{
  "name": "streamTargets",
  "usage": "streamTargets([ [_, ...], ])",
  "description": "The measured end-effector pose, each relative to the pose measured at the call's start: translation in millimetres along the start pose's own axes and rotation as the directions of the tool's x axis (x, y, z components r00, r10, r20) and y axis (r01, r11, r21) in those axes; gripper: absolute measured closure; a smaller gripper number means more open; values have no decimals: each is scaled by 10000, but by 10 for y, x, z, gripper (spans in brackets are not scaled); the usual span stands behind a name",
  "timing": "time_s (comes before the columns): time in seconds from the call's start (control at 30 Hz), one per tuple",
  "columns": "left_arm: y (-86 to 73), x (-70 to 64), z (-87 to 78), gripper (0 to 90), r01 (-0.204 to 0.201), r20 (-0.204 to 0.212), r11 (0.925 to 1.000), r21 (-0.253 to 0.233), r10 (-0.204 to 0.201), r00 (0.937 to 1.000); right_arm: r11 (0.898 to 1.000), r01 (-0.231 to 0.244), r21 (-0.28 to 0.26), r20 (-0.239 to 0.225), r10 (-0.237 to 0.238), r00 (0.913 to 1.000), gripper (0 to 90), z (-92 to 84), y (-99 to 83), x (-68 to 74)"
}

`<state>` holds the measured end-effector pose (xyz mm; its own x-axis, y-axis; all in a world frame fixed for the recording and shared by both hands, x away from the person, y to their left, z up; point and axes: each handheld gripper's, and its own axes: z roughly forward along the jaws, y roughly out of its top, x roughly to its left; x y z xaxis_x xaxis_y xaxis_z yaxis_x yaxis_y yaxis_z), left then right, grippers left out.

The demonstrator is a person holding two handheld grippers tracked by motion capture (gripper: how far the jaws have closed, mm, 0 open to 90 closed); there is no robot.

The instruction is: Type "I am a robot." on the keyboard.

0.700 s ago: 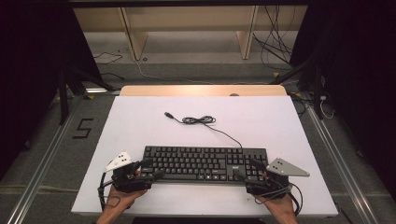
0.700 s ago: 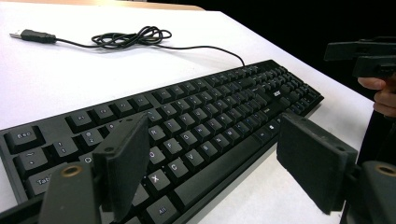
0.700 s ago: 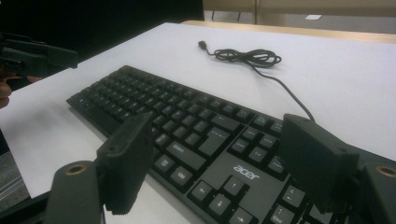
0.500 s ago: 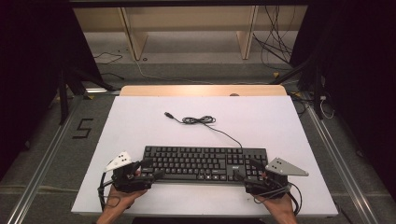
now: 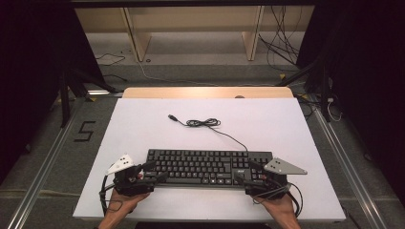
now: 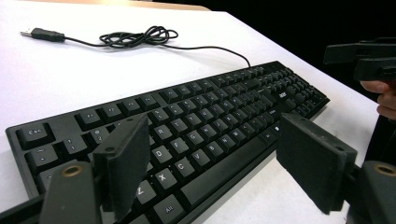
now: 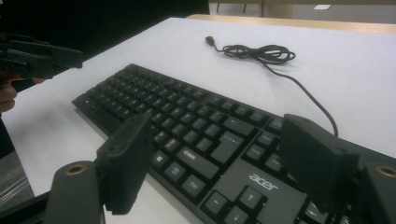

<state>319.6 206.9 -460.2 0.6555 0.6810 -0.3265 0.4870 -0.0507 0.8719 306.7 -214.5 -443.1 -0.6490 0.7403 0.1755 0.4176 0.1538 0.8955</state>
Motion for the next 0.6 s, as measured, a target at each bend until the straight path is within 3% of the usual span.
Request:
streamTargets([
  [0.6, -3, 72, -11, 302, 265, -485, 9995, 162, -257, 9985, 9952, 348, 911, -790, -276, 9965, 322, 450, 190, 205],
])
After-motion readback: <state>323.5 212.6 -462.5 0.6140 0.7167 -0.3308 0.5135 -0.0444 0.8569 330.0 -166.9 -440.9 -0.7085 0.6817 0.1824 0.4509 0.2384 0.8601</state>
